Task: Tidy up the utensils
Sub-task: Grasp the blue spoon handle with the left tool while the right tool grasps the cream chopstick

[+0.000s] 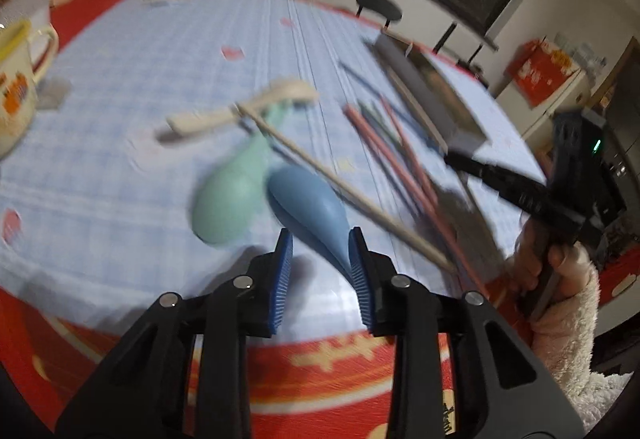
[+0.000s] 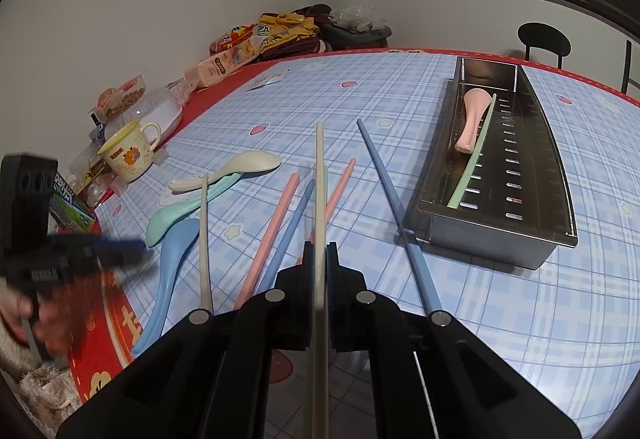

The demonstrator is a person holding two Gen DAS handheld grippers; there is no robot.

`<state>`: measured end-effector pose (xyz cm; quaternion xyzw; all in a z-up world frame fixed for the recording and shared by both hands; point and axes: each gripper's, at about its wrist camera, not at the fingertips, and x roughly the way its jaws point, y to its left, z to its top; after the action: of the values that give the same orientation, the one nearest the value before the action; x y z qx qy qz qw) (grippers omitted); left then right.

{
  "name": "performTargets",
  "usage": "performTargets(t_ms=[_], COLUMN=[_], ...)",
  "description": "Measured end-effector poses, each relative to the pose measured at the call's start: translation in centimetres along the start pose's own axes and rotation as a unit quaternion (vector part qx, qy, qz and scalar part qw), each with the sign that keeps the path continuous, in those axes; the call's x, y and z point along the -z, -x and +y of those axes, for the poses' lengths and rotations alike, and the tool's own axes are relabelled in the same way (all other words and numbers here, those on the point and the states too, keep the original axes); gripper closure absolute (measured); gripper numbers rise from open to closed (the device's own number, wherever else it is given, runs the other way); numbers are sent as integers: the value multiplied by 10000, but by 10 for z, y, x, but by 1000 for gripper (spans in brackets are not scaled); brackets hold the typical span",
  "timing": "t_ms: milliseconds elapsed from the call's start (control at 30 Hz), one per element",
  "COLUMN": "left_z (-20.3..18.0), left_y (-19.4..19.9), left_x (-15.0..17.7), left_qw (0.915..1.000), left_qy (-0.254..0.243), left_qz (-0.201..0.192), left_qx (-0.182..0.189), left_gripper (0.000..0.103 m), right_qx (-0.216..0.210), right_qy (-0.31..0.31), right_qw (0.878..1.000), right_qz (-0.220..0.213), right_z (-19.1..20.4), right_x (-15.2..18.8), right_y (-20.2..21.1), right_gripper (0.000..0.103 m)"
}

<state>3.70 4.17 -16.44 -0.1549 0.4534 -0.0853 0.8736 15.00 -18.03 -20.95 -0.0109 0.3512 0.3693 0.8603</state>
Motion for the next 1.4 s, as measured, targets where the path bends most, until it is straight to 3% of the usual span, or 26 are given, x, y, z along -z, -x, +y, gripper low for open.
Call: performTargets(t_ms=[133, 567, 800, 1033, 1267, 1400], left_z=[-14, -20, -32, -41, -50, -44], left_y=[-11, -27, -32, -34, -37, -35], left_x=[3, -12, -11, -5, 0, -1], left_qw=[9994, 9973, 9941, 9935, 9898, 9921], left_qy=[-87, -125, -471, -741, -1009, -830], left_qz=[-29, -231, -286, -243, -234, -290], left_qx=[-337, -690, -935, -830, -978, -891], left_gripper=[64, 64, 66, 79, 82, 92], right_qx=[-7, -12, -17, -18, -11, -9], right_qy=[6, 4, -6, -7, 10, 17], right_qw=[10000, 10000, 10000, 10000, 10000, 10000], right_qz=[-10, -21, -21, -25, -29, -37], right_z=[1, 1, 1, 1, 1, 1], right_x=[0, 0, 1, 0, 0, 0], right_y=[0, 1, 1, 1, 1, 2], right_gripper=[97, 97, 97, 97, 97, 97])
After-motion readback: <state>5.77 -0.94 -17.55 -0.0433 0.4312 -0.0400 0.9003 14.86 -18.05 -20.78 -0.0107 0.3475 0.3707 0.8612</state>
